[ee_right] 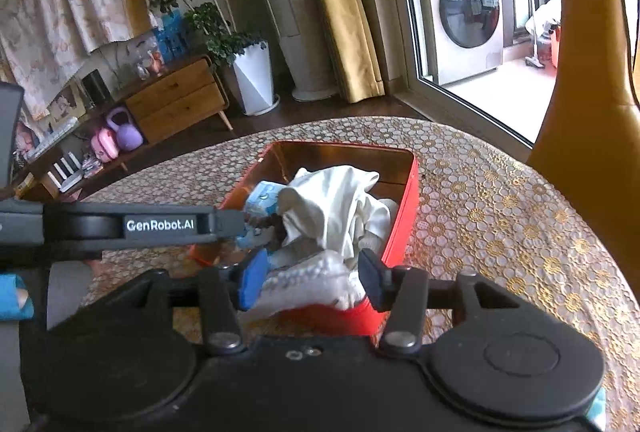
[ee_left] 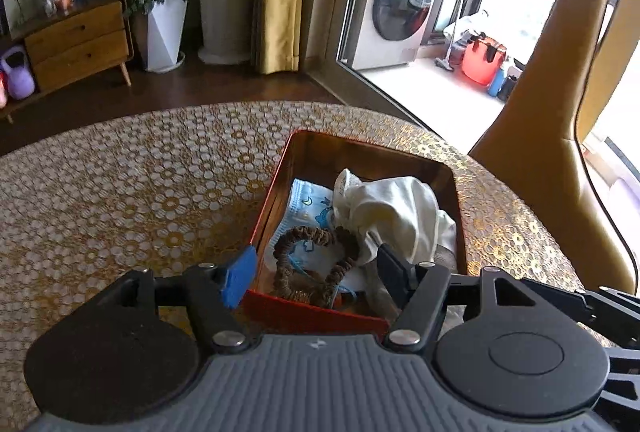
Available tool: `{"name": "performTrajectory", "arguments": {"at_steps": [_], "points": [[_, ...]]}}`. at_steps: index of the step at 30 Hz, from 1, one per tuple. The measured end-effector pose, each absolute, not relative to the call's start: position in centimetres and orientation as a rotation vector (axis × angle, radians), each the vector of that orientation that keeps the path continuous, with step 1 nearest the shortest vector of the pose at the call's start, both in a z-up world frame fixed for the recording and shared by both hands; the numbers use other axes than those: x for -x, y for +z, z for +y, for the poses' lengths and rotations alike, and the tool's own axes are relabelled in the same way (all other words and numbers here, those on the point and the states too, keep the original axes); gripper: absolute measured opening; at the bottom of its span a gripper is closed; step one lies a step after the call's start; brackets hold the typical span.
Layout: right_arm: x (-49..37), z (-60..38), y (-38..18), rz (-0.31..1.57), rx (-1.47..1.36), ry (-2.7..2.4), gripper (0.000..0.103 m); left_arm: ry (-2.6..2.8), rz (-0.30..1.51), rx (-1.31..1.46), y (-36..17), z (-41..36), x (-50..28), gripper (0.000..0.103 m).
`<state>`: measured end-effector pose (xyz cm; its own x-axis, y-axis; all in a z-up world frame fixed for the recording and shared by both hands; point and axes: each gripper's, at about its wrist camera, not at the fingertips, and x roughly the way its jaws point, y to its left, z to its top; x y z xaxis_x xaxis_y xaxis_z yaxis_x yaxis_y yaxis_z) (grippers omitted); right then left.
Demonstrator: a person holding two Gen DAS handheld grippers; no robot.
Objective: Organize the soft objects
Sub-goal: 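Open both grippers to release the hair tie and swab bag into the red box, then move the left gripper to the white-pink wipe packet while the right gripper approaches the clear plastic bag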
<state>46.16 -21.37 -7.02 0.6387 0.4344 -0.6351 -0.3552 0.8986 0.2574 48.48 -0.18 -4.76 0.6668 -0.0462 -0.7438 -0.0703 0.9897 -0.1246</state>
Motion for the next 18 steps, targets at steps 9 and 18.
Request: {"name": "performTrajectory", "arguments": {"at_steps": [9, 18], "points": [[-41.1, -22.8, -4.4, 0.714, -0.070, 0.484, 0.062, -0.014, 0.804, 0.093, -1.2, -0.6, -43.3, 0.068], [-35.6, -23.4, -3.0, 0.688, 0.001, 0.530, 0.072, -0.073, 0.789, 0.031, 0.8, -1.9, -37.2, 0.068]]}}
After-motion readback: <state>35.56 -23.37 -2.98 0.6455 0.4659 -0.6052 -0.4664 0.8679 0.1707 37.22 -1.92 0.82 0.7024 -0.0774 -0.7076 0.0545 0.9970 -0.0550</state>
